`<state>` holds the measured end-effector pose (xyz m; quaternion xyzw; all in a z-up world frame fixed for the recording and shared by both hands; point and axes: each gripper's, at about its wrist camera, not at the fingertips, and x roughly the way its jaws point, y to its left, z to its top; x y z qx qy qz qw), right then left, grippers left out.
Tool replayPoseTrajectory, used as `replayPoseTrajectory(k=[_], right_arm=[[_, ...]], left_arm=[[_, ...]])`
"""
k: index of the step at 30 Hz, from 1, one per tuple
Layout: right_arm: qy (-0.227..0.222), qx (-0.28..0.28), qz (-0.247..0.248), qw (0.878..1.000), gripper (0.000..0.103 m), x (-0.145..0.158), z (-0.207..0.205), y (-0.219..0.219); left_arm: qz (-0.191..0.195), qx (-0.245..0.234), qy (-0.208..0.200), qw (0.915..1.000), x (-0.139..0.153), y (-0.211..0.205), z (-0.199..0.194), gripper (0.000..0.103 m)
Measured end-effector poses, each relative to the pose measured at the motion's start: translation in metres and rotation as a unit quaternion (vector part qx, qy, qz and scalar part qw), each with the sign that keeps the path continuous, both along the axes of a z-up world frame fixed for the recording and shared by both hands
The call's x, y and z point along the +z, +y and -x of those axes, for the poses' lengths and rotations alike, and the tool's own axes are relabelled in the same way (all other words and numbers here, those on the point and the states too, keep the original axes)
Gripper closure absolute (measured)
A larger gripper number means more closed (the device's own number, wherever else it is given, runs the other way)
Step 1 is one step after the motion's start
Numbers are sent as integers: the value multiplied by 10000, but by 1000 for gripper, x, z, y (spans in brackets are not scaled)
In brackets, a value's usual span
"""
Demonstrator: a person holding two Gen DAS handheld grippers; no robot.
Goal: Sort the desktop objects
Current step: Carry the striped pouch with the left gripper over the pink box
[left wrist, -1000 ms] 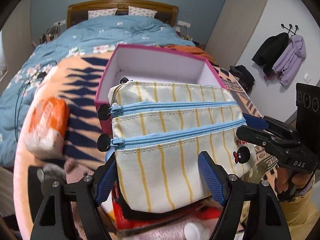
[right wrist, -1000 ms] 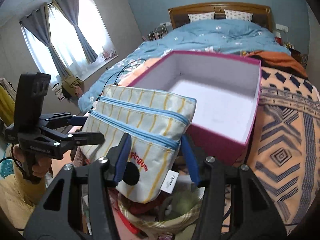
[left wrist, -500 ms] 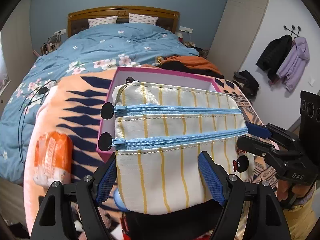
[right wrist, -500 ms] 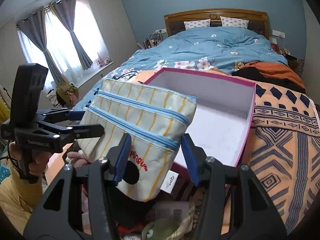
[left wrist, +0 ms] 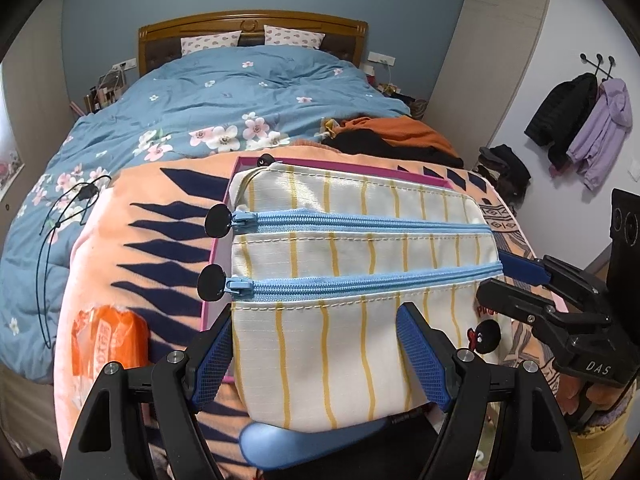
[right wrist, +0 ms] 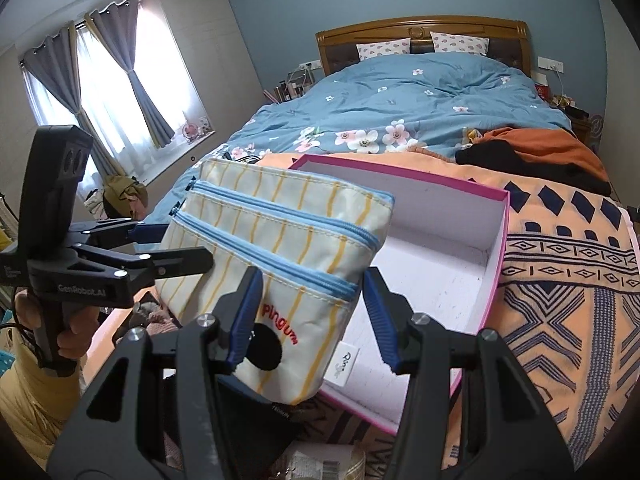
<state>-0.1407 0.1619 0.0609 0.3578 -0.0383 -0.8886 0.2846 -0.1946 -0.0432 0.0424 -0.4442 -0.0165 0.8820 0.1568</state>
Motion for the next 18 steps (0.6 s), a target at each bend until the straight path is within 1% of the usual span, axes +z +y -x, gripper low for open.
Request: replayPoseTrajectory(k=[7,18], right_arm=[[-77,-83,-15,9999,48,-5,20,-1],[-132,-100,-143,9998,48,-10,40,-4]], left_arm=[[-53,83,-77,9999,-6,0,21,24],[-143,179,-226,9995,-20,-1,43,24]])
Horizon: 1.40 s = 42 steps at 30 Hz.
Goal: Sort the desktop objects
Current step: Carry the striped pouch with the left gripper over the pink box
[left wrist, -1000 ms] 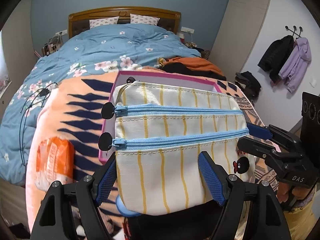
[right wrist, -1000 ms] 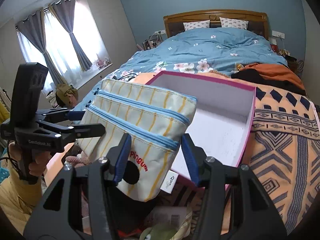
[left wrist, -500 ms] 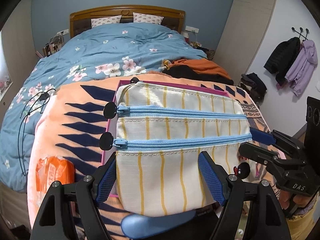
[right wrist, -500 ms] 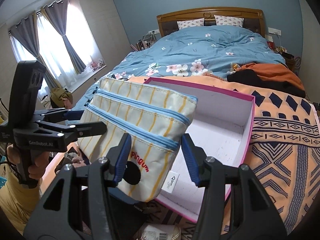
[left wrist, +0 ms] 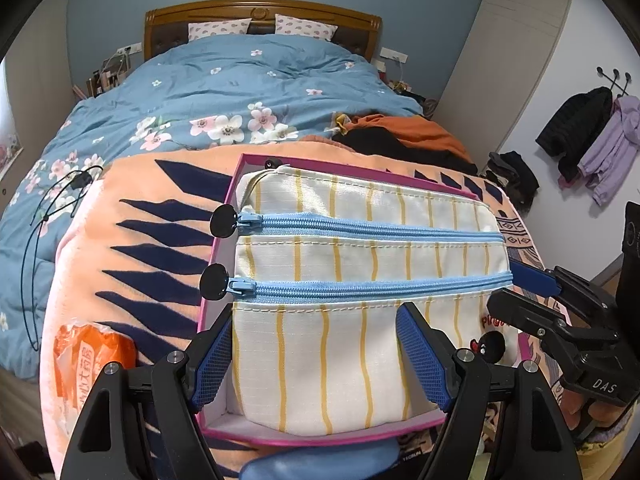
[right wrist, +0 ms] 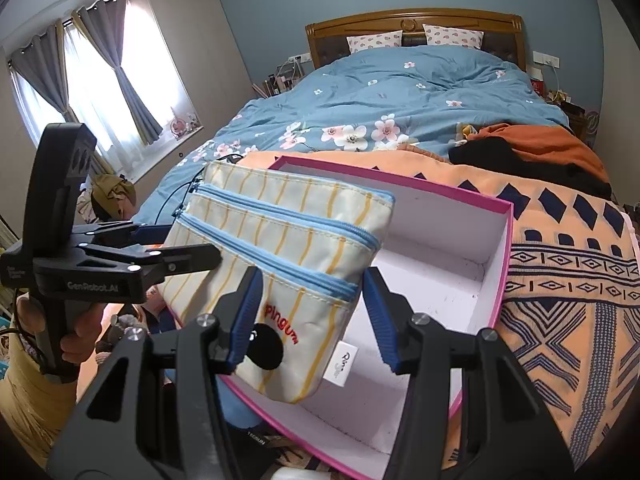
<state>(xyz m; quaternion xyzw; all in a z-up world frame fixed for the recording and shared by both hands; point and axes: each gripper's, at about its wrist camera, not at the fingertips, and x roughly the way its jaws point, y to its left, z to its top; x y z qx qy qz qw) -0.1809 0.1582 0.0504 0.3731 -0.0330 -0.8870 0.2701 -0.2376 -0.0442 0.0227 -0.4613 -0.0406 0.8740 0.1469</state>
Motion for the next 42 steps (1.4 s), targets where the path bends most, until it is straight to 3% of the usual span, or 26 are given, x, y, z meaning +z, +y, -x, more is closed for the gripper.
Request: replayPoseTrajectory(k=[42], right_arm=[[-482,-165,-624,9967,48,-39,58,-14]], left_arm=[[195,183,-555,9981,-46,14,60,24]])
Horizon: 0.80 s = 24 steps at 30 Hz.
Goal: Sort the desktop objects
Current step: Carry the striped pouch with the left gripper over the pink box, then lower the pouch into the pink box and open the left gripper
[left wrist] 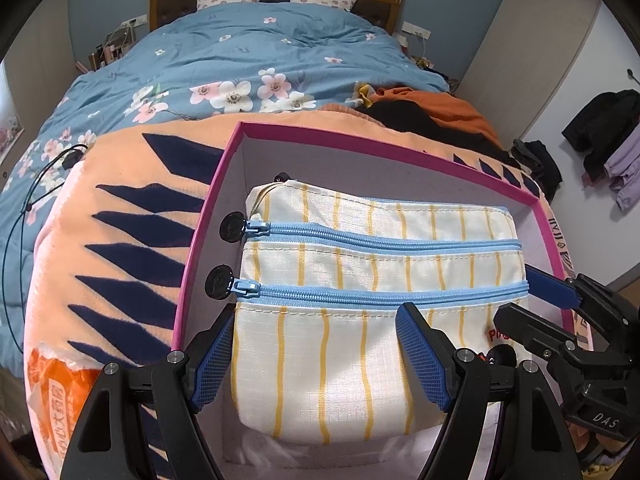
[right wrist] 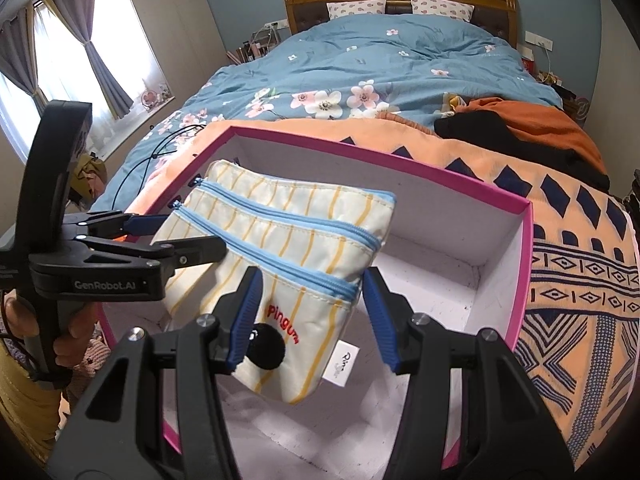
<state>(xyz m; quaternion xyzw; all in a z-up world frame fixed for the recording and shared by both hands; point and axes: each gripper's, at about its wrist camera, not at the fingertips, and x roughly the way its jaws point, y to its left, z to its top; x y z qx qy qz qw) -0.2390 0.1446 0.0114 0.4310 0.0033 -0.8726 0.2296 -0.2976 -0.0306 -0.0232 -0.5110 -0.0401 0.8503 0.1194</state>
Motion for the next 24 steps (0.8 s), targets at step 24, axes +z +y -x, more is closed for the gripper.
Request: replayPoseTrajectory(k=[24], right_arm=[[-658,-298,-605,9955,48,-25,36,-15]], left_arm=[[722,61,3,9974,-6,17,27,24]])
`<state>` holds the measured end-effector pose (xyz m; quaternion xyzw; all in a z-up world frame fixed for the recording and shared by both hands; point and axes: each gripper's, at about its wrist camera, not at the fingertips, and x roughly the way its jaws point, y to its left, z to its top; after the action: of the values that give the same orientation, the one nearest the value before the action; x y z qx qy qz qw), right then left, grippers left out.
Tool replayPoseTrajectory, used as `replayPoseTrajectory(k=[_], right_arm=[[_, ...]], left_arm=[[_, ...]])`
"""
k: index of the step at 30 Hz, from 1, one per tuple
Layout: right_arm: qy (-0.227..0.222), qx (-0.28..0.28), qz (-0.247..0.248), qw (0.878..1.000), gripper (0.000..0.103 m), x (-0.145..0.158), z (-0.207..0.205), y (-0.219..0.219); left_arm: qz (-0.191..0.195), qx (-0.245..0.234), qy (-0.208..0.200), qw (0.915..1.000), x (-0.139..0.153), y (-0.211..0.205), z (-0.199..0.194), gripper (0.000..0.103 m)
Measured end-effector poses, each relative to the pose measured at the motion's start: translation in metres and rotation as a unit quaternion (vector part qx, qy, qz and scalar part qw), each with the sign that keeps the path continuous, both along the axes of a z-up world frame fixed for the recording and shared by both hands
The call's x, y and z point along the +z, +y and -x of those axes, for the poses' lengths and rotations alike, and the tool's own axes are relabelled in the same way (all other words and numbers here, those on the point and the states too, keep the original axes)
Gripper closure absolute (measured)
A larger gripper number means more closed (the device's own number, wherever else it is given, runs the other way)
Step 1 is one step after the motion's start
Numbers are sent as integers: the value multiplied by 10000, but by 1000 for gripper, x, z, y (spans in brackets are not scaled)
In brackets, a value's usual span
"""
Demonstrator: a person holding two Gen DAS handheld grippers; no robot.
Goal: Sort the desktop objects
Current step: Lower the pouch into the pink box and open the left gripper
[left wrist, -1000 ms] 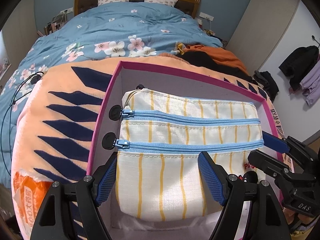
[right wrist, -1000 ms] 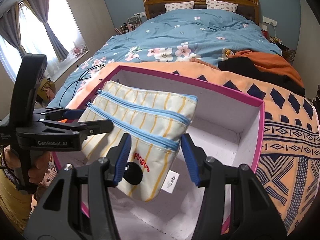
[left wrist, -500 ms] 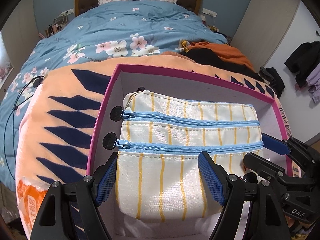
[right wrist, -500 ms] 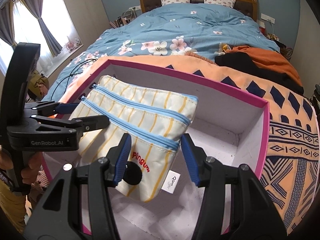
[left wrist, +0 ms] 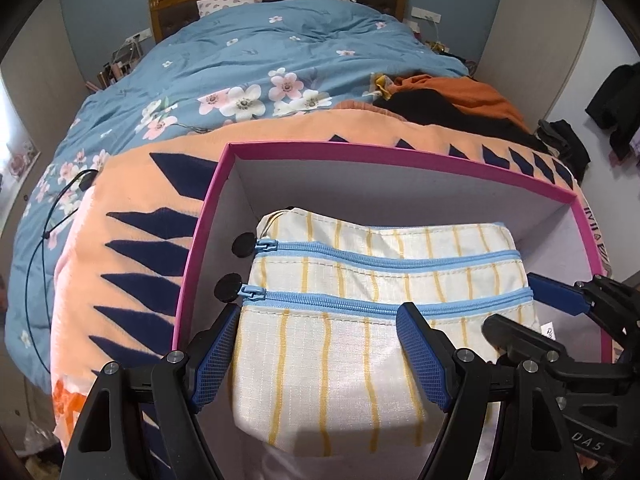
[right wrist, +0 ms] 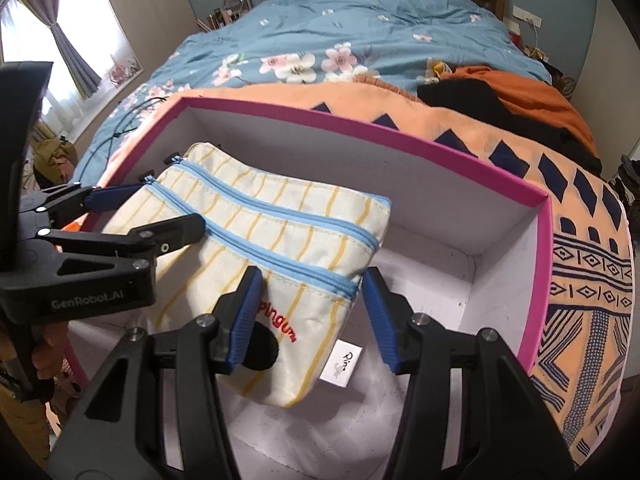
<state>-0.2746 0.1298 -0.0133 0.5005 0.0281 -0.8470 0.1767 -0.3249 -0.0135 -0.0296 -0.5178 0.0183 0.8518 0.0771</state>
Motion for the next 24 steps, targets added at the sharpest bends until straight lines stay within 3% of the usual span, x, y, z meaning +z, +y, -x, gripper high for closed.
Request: replayPoseTrajectory(k=[10,15,19,24], right_arm=[[-466,-288,91,9985,48,-14,16,5],[-97,-240,218,9994,48,-2,1,10],[8,-43,245,9997,48,2,-17,13],[482,82,451,9978,48,13,-48,25]], left_arm=[[-89,-29,-1,10000,0,-2,-1,23],[52,-87,-36,9999,-4,4,-6,21],[482,-268,-32,9985,-13,19,-17,20],[335,-47,-53,9994,-12,16,-28,20]])
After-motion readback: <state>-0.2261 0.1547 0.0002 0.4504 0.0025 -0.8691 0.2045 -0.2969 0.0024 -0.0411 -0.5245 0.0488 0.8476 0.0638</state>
